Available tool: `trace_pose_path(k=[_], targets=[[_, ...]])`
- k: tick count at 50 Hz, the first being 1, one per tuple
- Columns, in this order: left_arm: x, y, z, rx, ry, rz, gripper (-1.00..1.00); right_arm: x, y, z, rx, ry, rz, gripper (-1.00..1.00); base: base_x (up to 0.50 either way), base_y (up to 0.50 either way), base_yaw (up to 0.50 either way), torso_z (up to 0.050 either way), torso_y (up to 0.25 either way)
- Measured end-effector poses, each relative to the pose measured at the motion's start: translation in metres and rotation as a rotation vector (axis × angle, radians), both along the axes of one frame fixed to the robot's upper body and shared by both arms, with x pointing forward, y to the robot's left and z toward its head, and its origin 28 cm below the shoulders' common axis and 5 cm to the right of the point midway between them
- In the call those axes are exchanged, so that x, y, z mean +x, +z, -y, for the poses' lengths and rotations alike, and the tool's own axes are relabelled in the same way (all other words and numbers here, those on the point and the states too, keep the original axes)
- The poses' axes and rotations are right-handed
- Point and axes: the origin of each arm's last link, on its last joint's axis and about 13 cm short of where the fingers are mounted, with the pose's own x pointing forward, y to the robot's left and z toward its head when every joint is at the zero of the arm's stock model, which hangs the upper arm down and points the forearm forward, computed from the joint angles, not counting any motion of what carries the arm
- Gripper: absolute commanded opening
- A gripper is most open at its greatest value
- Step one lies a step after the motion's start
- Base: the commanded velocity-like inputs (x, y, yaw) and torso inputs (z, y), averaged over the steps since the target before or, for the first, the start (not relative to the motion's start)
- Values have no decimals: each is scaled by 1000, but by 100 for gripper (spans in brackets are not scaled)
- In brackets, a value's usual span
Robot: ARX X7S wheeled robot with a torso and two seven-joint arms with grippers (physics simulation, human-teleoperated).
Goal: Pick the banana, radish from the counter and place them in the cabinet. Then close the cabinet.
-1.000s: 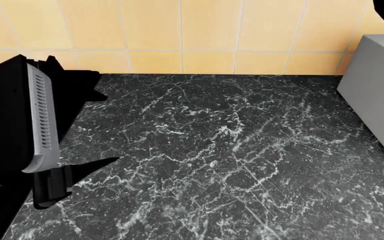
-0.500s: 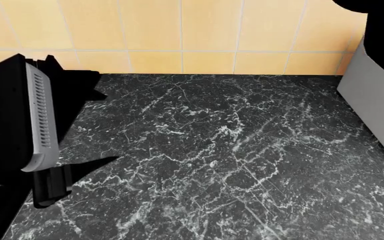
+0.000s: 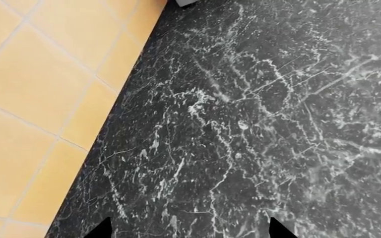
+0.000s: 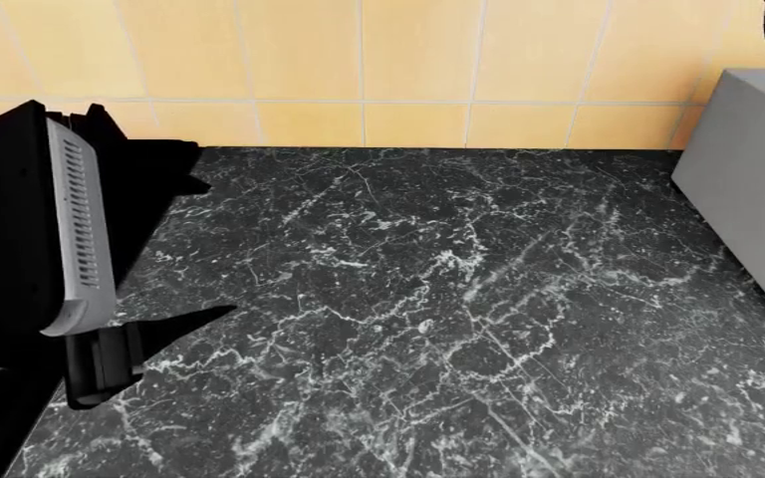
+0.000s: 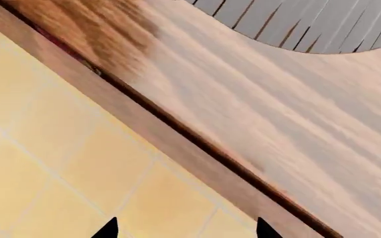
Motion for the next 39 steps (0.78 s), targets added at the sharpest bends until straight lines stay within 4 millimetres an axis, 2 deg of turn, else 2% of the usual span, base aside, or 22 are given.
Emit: trace_pose_path(k=[12, 26, 39], targets=[[-1, 5, 0, -1, 2, 11, 100, -8, -28, 11, 1, 20, -186, 100, 0, 0, 0, 0, 0], [-4, 22, -1, -8, 12, 58, 100, -30, -57, 22, 11, 60, -230, 100, 0, 0, 0, 0, 0], [-9, 42, -8, -16, 40, 109, 100, -50, -85, 42, 40, 37, -254, 100, 0, 0, 0, 0, 0]])
